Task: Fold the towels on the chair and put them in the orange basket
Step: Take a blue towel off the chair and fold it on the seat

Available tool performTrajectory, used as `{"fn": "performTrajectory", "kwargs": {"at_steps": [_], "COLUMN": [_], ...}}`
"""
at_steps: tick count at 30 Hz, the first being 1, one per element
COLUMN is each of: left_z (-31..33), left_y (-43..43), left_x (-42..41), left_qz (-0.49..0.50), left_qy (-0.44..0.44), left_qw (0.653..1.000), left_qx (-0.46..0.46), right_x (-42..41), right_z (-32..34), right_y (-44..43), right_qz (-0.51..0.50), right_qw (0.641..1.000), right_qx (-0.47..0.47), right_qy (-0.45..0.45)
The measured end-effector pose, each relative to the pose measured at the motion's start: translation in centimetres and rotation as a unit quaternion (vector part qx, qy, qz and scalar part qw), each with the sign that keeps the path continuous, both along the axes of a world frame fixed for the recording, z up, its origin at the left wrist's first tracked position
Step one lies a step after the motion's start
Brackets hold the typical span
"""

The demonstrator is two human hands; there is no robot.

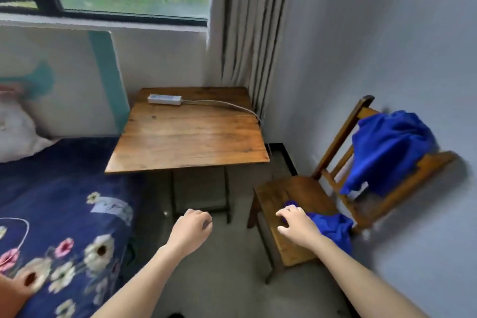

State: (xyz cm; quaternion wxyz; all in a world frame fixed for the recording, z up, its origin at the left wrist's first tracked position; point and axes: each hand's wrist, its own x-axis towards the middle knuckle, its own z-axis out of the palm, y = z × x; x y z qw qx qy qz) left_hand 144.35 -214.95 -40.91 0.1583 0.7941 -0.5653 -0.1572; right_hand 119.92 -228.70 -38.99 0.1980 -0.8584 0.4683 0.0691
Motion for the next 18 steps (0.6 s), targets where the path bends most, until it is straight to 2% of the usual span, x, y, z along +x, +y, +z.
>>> {"fn": "performTrajectory", "kwargs": {"at_steps": [8, 18], "left_z": [-2.1, -4.1], "left_y": [-9.4, -22.0], "left_x": [-3.8, -2.4], "left_qz": [-0.12, -0.219], "left_qy": [0.003, 0.043], "left_qw": [0.992, 0.974], "left_qx": [0.041, 0.031], "right_x": [-7.8, -10.7], "right_z": [-3.6, -2.2], "right_y": [-1.8, -9.3], "right_qz": [-0.164, -0.299], "right_qw": [0.985, 0.953], "right_qx": [0.061, 0.026], "right_qy": [0.003, 0.029]}}
